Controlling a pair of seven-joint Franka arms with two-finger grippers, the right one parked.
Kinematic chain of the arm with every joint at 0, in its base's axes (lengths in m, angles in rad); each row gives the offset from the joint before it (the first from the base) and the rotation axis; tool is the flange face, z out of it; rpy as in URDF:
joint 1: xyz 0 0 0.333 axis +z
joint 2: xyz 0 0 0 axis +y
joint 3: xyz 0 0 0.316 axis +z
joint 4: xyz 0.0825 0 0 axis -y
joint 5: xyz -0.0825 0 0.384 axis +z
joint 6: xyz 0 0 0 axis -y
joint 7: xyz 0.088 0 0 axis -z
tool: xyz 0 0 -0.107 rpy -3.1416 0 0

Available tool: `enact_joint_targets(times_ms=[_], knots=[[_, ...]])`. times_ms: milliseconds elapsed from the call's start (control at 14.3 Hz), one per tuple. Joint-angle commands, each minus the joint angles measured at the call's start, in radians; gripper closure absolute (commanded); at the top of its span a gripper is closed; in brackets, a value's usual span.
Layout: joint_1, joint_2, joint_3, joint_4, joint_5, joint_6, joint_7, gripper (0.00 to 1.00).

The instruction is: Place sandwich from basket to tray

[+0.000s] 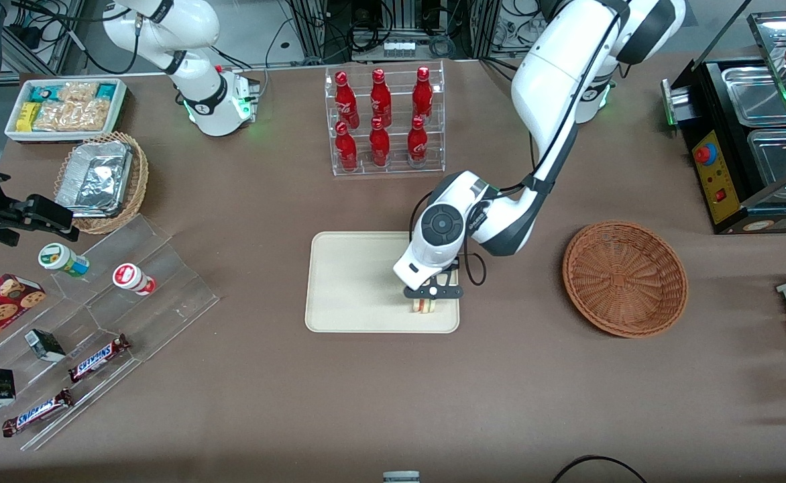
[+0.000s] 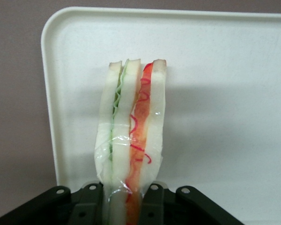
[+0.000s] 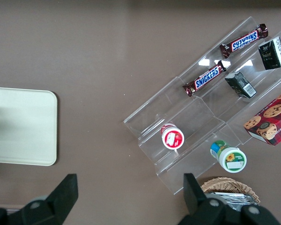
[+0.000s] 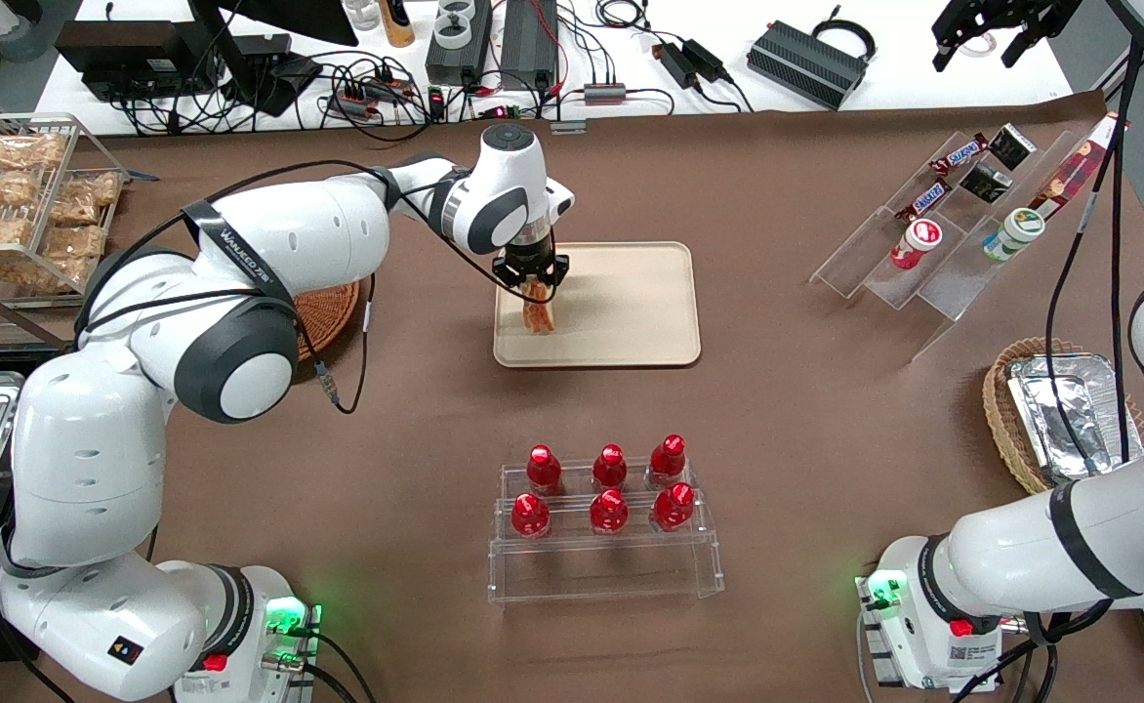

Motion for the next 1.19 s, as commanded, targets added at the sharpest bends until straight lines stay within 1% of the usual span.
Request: enact_joint_targets(times_ms=[0, 70, 209, 558, 628, 698, 767, 837, 907, 977, 1116], knots=[[-0.026, 0.027, 0.009, 0.045, -0.019, -0.002, -0.035, 0.78], [-0.026, 0.027, 0.009, 0.042, -0.018, -0.002, -0.065, 0.78], [-0.026, 0.026, 0.011, 0.041, -0.001, -0.007, -0.04, 0.77], [-0.031, 0.03, 0.011, 0.041, -0.001, -0.004, -0.012, 0.74], [-0.031, 0.035, 0.011, 0.042, -0.001, -0.004, -0.012, 0.67], [-0.031, 0.035, 0.011, 0.042, -0.001, -0.002, -0.012, 0.51], [-0.031, 0.035, 0.012, 0.042, 0.001, -0.002, -0.013, 0.39], [-0.031, 0.033, 0.012, 0.042, 0.001, -0.004, -0.019, 0.23], [-0.031, 0.029, 0.014, 0.042, 0.007, -0.005, -0.029, 0.04], [-0.034, 0.015, 0.019, 0.045, 0.014, -0.01, -0.038, 0.0], [-0.017, -0.045, 0.02, 0.037, 0.034, -0.058, -0.05, 0.0]])
